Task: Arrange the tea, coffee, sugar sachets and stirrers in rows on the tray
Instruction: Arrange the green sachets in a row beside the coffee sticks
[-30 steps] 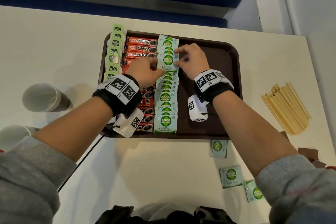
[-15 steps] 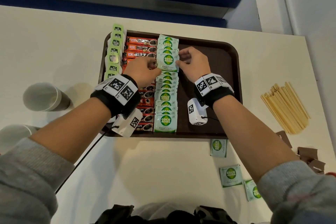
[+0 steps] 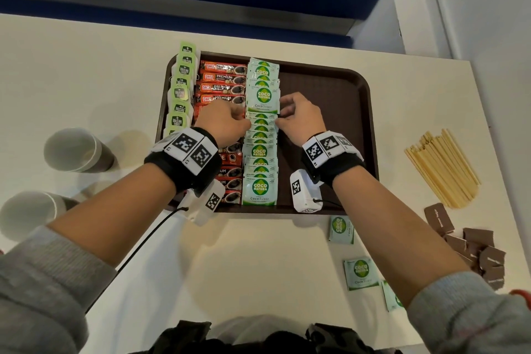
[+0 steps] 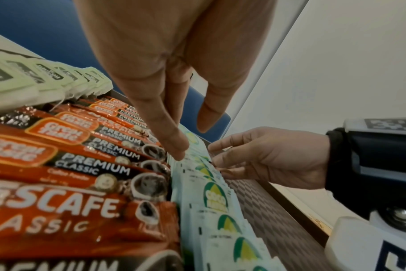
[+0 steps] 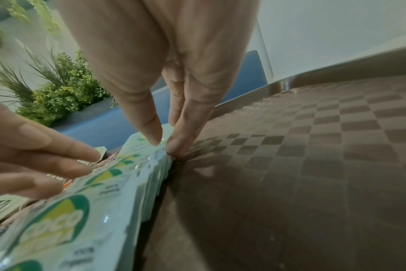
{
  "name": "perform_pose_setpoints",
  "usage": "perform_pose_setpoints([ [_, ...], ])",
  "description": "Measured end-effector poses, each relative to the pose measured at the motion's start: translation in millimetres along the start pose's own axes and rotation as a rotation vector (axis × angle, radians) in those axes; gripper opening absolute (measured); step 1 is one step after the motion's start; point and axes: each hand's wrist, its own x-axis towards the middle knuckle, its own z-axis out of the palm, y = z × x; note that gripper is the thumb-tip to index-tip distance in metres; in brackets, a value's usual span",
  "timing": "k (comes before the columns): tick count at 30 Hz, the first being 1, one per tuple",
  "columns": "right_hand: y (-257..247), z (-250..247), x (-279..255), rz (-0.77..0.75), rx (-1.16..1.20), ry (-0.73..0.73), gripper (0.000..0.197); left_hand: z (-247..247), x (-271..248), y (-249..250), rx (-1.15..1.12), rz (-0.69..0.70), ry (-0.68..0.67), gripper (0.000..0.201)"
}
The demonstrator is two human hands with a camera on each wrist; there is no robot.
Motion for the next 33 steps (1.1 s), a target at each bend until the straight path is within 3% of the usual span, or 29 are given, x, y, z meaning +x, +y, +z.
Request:
perform_pose_setpoints([
  [5,-1,-3,-1,0.006,-0.004,-0.008,0.037,1,-1,1,-0.03,-0.009,-0.028,0.04],
  [9,0,-10,-8,-0.021,-0.017,0.002,0.036,0,-4,3,-0.003,0.03,0.048,0.038],
  [13,-1,-27,-28,-0.114,-0.087,0.0,0.023,3,-16,13,-0.055,0.098,0.092,0.029],
  [18,9,-59,-71,-0.106,-0.208,-0.125,0.022,25,-47,33,0.03,0.212,-0.013,0.021],
  [24,63,-86,-134,0.085,-0.193,-0.092,0.028,75,-97,55,0.137,0.329,-0.215,0.022],
  [29,126,-108,-180,0.21,-0.282,-0.025,0.057,128,-124,65,0.359,0.374,-0.389,0.034],
  [33,165,-128,-210,0.242,-0.482,-0.205,0.109,172,-139,68,0.592,0.361,-0.431,0.07],
])
